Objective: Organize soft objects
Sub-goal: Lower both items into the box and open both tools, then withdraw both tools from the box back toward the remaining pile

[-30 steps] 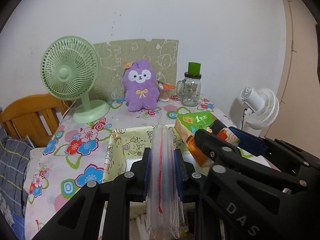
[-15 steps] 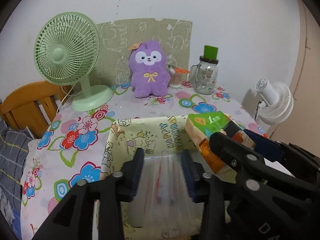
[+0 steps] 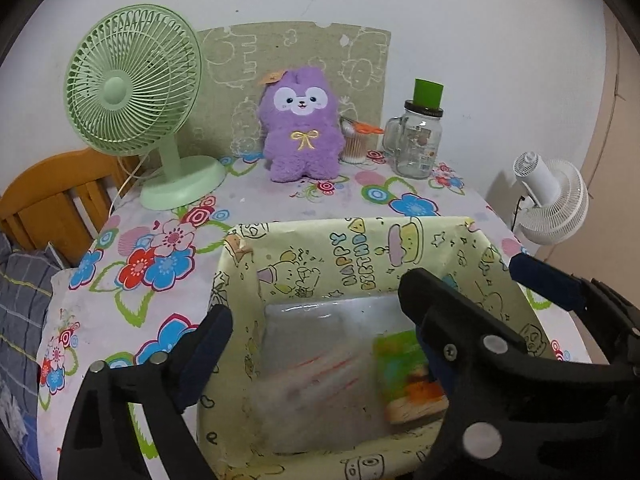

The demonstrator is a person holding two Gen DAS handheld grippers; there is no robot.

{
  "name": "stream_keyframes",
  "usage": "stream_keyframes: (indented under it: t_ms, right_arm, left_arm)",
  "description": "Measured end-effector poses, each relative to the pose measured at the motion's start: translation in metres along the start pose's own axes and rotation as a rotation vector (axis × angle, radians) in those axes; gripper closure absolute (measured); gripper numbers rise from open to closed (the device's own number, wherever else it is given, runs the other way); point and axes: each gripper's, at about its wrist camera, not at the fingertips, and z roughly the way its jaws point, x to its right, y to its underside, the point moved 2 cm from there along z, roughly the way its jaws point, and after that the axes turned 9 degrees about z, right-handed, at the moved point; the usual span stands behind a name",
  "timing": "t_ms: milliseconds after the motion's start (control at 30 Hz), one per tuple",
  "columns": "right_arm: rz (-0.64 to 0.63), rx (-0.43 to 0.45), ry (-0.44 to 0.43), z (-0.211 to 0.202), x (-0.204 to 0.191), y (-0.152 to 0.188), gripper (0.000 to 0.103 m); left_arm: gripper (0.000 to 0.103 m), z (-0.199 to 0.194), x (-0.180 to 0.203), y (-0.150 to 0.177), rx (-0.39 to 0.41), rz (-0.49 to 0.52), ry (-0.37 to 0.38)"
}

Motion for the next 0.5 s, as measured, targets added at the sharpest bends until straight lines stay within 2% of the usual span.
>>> stream_keyframes:
  t_ms: [200,500]
  right_arm:
    - [-0.004,0.026,0.014,-0.011,0.002,0.000,0.004]
    - [-0.009,0.069,0.010,-0.040,0.000,0.002,0.003]
  left_arm:
    - [0.003,-0.014,0.006,0.000,0.029,0.019,-0.034]
    - [0.002,-0.039,0.012,0.002,0.063,0.018,-0.051]
